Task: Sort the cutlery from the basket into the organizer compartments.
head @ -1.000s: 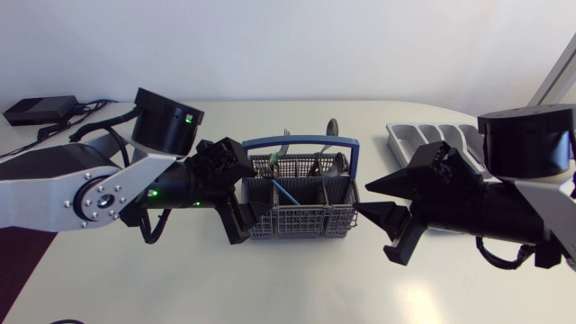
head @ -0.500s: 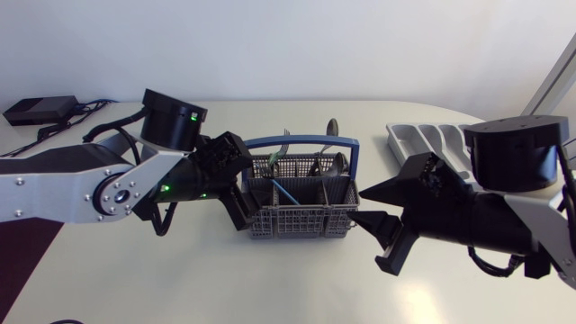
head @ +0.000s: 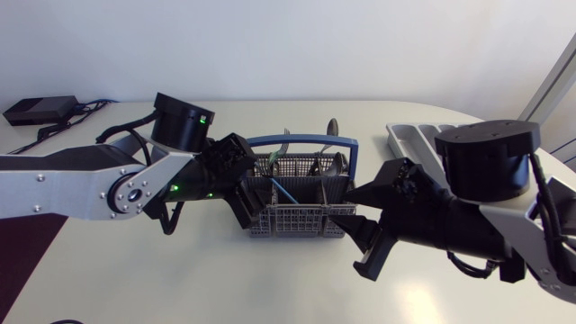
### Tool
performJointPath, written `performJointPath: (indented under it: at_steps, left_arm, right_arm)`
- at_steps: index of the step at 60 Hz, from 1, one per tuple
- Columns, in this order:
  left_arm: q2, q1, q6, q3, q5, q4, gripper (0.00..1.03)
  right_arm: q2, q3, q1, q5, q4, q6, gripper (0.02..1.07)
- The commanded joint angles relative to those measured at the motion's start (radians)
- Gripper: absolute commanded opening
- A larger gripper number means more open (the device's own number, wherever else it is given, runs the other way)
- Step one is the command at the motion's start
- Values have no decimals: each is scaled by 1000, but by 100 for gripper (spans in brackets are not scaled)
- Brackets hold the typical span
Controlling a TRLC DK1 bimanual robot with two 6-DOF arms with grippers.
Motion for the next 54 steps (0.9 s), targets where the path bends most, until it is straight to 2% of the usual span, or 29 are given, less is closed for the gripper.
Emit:
performJointPath:
  at_steps: [1,24,39,52,54]
  left_arm:
    - [-41,-9,-24,-10,-10,10,87]
    - [-223,-9,-13,-114,-8,-30,87]
    - [-277,7,21,-174,51,-56,88]
    - [-285,-1,21,-177,68,-66,88]
    - [-285,-2,19,-179,70,-66,88]
  right_arm:
    - [34,23,15,5,15,35,58]
    - [249,193,58,-49,29,117,58]
    - [415,267,81,14,85,149,57]
    - [491,318,83,65,88,173,57]
    - [508,327,84,76,90,184,54]
